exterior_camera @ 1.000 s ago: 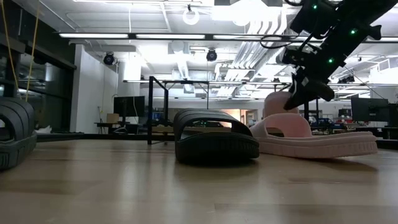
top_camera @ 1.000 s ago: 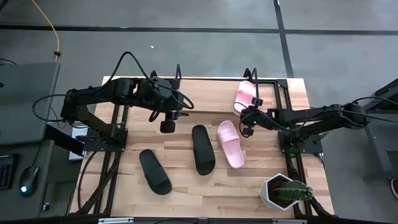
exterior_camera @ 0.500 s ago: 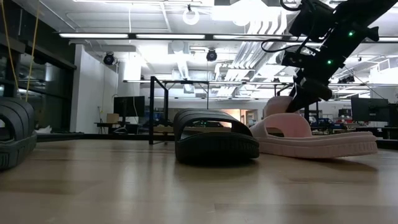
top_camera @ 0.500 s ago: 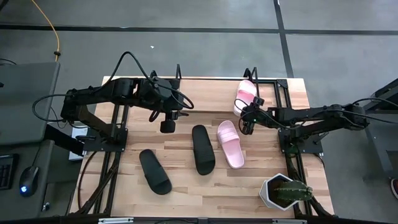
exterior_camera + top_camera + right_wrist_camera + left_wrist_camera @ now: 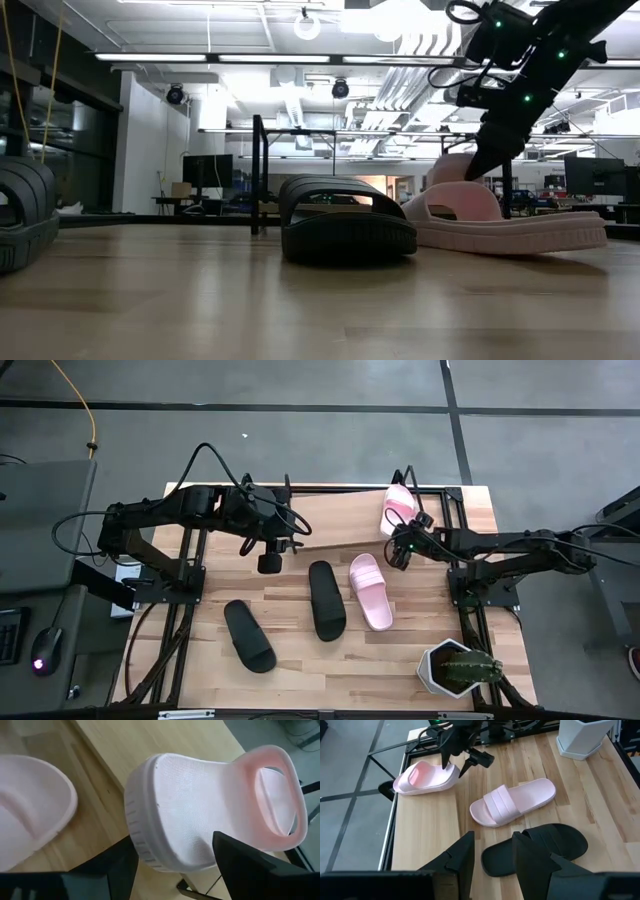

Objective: Pick and place slides into the shelf
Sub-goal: Put the left pink slide on the shelf, then put the pink slide on the shelf

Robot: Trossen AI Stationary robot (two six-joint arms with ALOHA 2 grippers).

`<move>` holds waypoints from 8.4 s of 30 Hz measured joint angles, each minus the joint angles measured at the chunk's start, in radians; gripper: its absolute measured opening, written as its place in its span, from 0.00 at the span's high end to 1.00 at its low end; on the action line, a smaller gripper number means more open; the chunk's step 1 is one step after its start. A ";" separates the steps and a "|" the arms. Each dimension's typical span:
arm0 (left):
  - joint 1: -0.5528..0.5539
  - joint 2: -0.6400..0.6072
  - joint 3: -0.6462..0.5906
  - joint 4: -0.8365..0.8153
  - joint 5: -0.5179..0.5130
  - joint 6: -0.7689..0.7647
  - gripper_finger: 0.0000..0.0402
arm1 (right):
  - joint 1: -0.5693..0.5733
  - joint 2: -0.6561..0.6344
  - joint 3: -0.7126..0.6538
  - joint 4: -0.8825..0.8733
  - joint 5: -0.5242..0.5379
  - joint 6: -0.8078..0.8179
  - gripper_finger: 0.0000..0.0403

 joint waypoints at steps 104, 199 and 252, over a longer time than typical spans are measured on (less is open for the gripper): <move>0.000 0.011 0.000 0.000 0.003 0.000 0.71 | 0.020 0.132 0.169 -0.191 -0.082 0.167 1.00; -0.133 0.009 -0.486 0.397 0.155 -0.070 0.75 | 0.313 0.134 0.207 0.131 -0.447 0.060 1.00; -0.150 0.009 -0.497 0.367 0.084 -0.066 0.75 | 0.647 0.454 0.206 0.243 -0.002 0.094 1.00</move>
